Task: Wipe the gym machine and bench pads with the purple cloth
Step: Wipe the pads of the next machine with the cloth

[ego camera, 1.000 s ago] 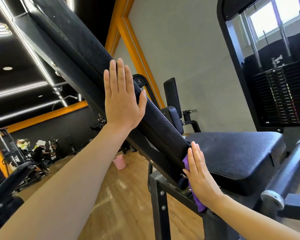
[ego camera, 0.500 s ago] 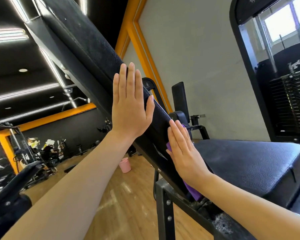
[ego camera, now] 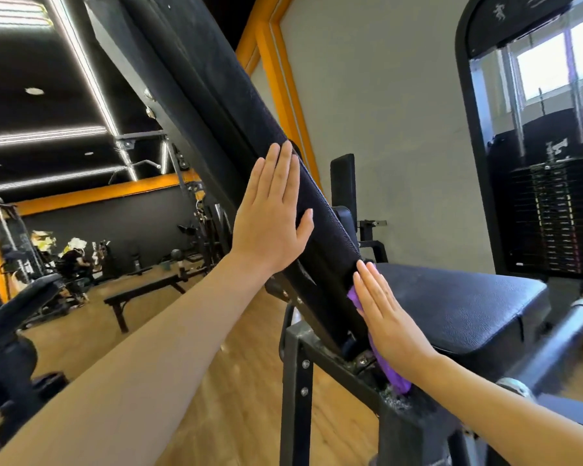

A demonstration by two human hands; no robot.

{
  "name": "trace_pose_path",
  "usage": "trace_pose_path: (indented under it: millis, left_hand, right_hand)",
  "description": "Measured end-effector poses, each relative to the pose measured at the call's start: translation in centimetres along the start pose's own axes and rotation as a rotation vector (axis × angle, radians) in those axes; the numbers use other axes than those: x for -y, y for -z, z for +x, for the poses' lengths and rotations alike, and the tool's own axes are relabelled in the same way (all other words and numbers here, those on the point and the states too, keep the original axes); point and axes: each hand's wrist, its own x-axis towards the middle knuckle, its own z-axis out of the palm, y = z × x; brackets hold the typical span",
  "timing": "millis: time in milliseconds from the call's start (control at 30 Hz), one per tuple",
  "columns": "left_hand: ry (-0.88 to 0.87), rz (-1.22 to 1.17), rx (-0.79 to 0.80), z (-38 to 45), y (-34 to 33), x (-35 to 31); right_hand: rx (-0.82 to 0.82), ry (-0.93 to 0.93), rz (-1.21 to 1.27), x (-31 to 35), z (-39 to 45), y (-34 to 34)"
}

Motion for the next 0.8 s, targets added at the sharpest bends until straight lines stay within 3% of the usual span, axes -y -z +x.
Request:
trace_pose_path:
  millis: [167,433,700,800]
  left_hand:
    - [-0.088,-0.015,0.095,-3.5,0.8,-0.2]
    - [-0.073,-0.110,0.195,-9.7,2.4,-0.1]
    - [-0.039,-0.162,0.277,-14.6,3.1,3.7]
    - [-0.027,-0.214,0.349,-15.4,4.1,5.9]
  right_hand:
    - [0.044,0.061,0.001,-0.4,0.1,2.1]
    - [0.029,0.234,-0.066,1.1,0.9,5.6]
    - [0.086,0.308,0.257,5.3,3.8,7.5]
    - [0.159,0.405,0.201,6.7,6.1,7.9]
